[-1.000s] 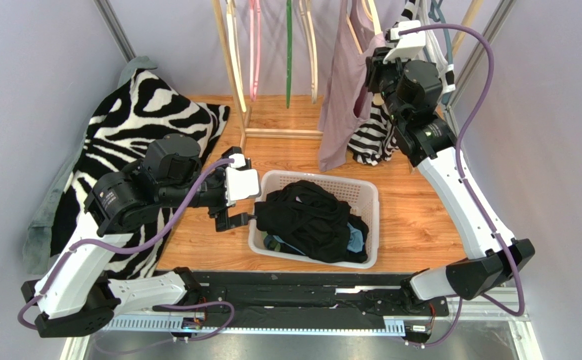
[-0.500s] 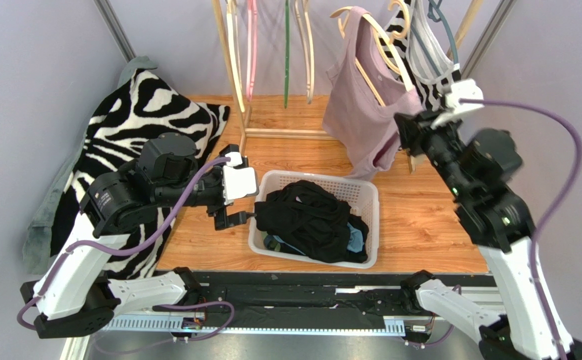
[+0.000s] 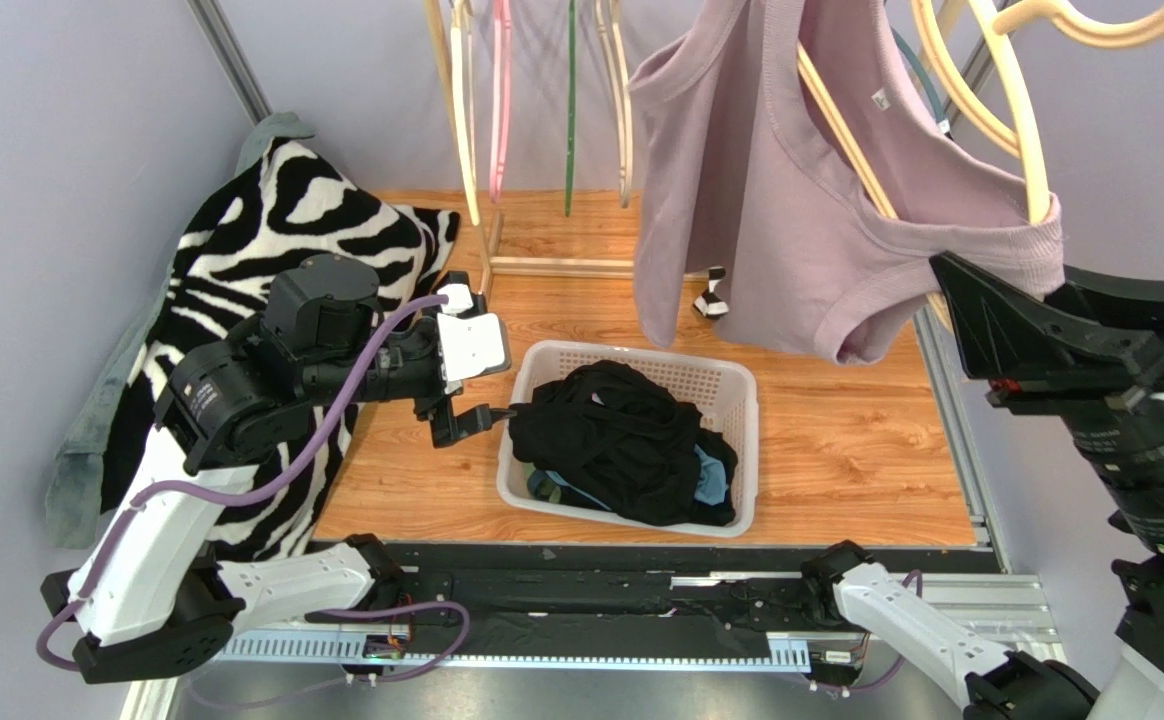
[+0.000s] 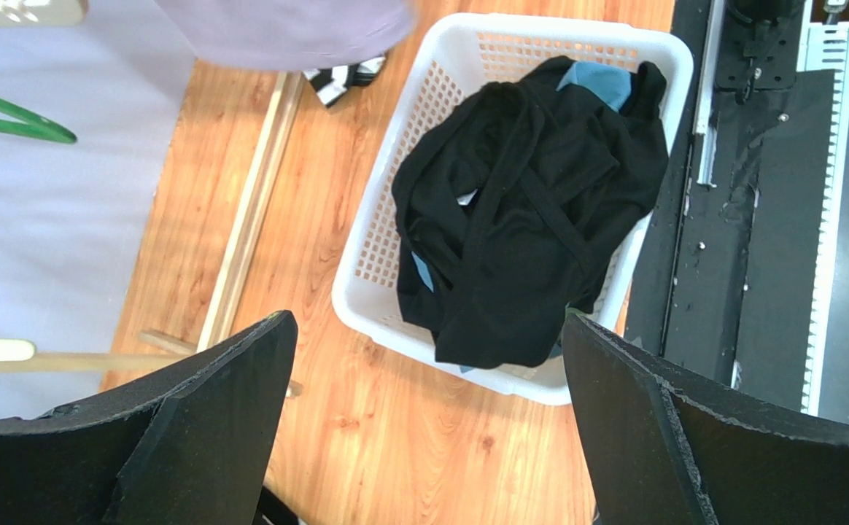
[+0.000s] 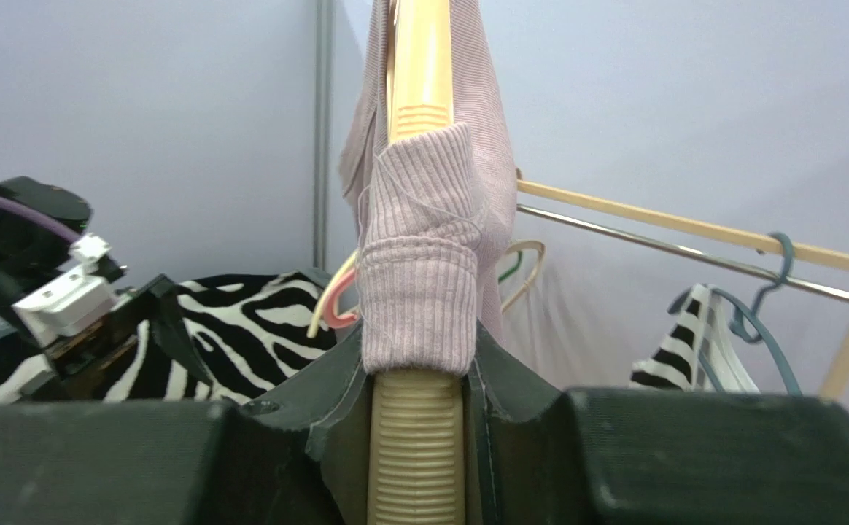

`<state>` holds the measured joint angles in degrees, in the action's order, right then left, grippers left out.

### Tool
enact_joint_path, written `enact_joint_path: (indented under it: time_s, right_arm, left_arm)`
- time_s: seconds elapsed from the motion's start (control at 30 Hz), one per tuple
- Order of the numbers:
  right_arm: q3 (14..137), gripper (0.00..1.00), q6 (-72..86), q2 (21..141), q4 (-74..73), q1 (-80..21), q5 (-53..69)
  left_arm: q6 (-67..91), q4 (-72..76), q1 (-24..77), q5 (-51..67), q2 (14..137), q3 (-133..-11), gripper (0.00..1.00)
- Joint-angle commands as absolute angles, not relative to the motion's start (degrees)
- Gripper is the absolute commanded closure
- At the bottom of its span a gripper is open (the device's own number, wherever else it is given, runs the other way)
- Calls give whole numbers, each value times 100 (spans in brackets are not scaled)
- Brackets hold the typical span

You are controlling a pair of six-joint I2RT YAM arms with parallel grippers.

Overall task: Remove the tank top from the hanger
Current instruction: Move the hanger to the clothesline, then remove the tank top from the hanger.

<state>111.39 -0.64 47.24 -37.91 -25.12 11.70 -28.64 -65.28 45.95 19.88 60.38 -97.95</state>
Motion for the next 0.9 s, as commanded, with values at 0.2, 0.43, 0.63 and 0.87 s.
enact_joint_path:
  time_s: [0.2,0.43,0.63,0.87]
  right_arm:
    - [10531,100,-324,5010,-4463,-2540,2100]
    - [9730,100,-904,4738,-4983,-2540,2950]
    - [9300,100,-1361,4570,-5528,-2540,3980]
    - [8851,100,-1784,4333,-5827,-2540,4465]
  left_arm:
    - [-2742,-6126,4430,1784,5643,-9738,1]
    - [-3023,-6381,4421,1723,5607,-10001,1]
    - [-3646,-6723,4421,1652,5756,-10677,1]
    - [-3806,-6697,4421,1678,5924,-11092,1]
